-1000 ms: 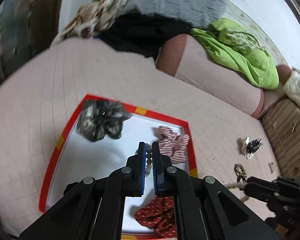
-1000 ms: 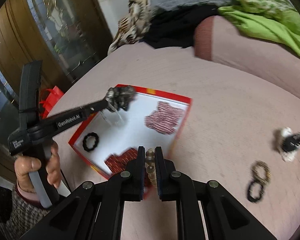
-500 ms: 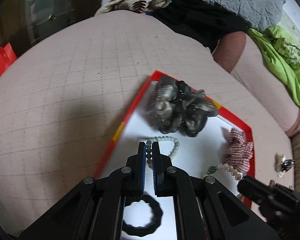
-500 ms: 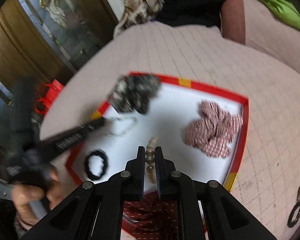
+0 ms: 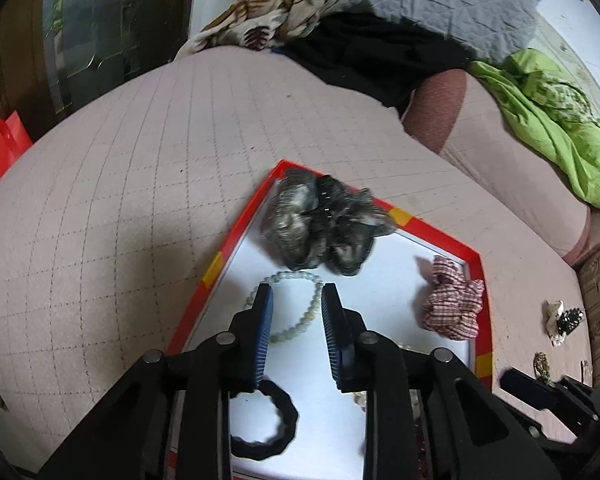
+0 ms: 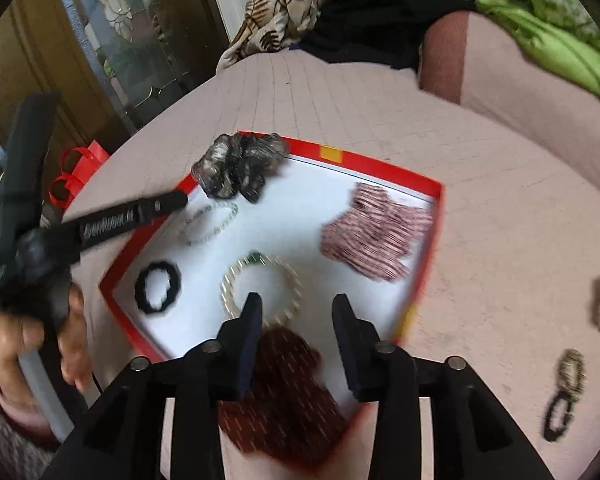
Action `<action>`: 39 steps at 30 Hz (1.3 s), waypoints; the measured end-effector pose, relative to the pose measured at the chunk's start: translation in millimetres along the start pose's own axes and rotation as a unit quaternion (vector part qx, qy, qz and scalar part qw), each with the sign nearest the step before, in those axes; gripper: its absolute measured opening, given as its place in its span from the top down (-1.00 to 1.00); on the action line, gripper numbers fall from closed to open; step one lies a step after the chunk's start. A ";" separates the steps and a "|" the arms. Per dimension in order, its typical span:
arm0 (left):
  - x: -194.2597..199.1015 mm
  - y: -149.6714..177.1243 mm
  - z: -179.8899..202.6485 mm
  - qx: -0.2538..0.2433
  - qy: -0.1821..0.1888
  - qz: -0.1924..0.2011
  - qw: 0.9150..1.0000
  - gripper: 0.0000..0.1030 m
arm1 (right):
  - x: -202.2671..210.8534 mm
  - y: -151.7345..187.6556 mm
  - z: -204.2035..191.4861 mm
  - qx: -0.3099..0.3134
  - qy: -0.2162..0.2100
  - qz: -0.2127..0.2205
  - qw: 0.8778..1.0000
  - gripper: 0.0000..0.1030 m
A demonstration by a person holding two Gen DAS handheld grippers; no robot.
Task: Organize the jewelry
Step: 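Withdraw both tools from the tray toward the remaining bracelet and scrunchie, then grasp the black bead bracelet with the left tool while the right grasps the leopard scrunchie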
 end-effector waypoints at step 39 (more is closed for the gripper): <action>-0.8 142.0 303.9 -0.185 0.100 -0.104 0.972 0.12 | 125.0 232.8 299.2 -0.268 0.149 0.033 0.951 0.08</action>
Point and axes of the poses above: each gripper's, at about its wrist camera, not at the fingertips, and x roughly against the way its jaws point, z to its right, y to its underside, the point moved 4 cm from there along -x, roughly the way its jaws point, and after that the axes turned 14 degrees about y, right-handed, at the moved point
